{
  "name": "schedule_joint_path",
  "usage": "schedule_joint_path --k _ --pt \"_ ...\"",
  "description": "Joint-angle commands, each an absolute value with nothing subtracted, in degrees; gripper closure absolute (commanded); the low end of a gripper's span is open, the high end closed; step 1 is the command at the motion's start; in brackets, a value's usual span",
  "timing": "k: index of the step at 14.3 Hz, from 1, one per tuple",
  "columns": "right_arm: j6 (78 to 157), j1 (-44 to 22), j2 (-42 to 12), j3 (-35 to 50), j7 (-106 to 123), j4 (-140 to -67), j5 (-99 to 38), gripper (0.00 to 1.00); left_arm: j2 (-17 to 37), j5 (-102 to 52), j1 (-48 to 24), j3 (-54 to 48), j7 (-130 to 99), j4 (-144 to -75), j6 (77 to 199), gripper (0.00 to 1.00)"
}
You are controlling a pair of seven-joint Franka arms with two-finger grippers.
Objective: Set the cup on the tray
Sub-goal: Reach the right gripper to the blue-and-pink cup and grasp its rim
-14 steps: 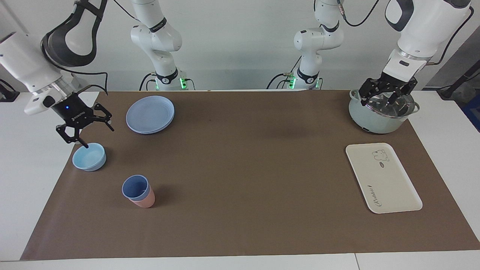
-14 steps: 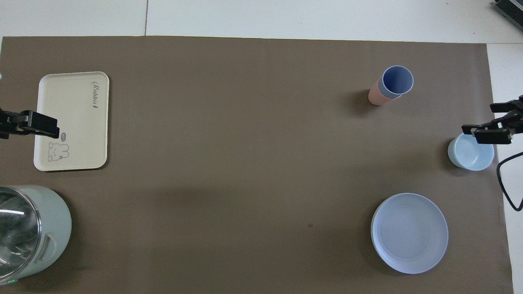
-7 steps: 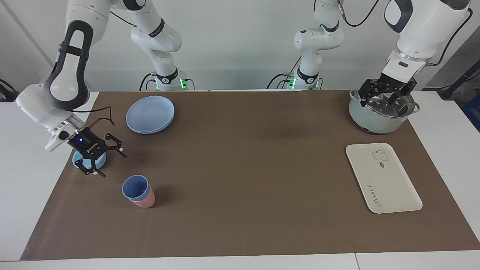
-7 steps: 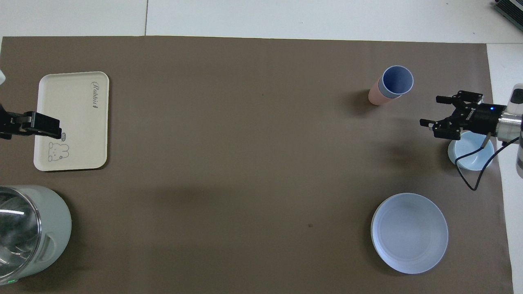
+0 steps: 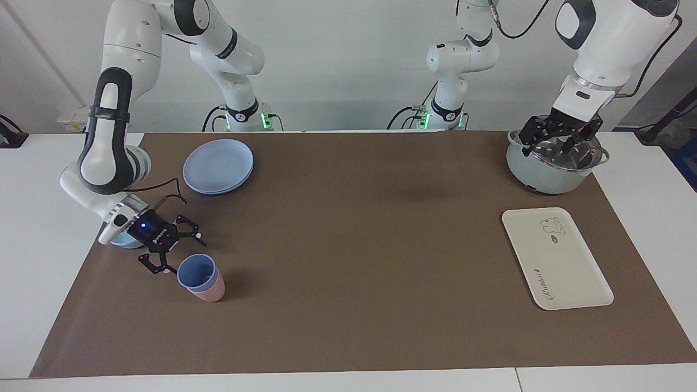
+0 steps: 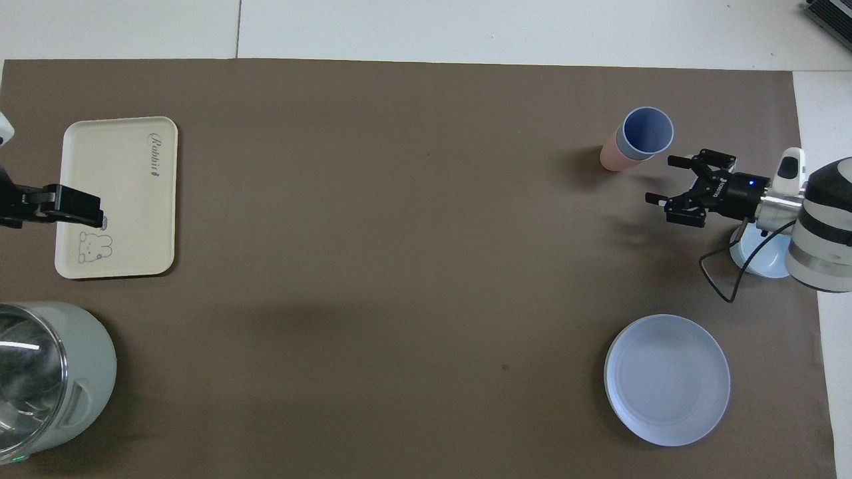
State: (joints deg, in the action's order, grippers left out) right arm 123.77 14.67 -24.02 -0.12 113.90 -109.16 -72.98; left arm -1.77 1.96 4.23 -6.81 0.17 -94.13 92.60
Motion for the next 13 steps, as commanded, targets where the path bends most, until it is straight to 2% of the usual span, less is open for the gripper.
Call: schedule_joint_path --k 1,13 --pt "122.52 14.59 -26.18 0.0 122.66 -108.54 -80.92 0.0 -4.04 1.76 4.13 -7.29 -0.35 -96.77 94.31 0.0" --pt "123.75 10.56 -28.92 -0.09 129.64 -108.19 -96.5 0.0 -4.13 1.67 4.04 -7.73 -0.44 -96.94 94.13 0.0"
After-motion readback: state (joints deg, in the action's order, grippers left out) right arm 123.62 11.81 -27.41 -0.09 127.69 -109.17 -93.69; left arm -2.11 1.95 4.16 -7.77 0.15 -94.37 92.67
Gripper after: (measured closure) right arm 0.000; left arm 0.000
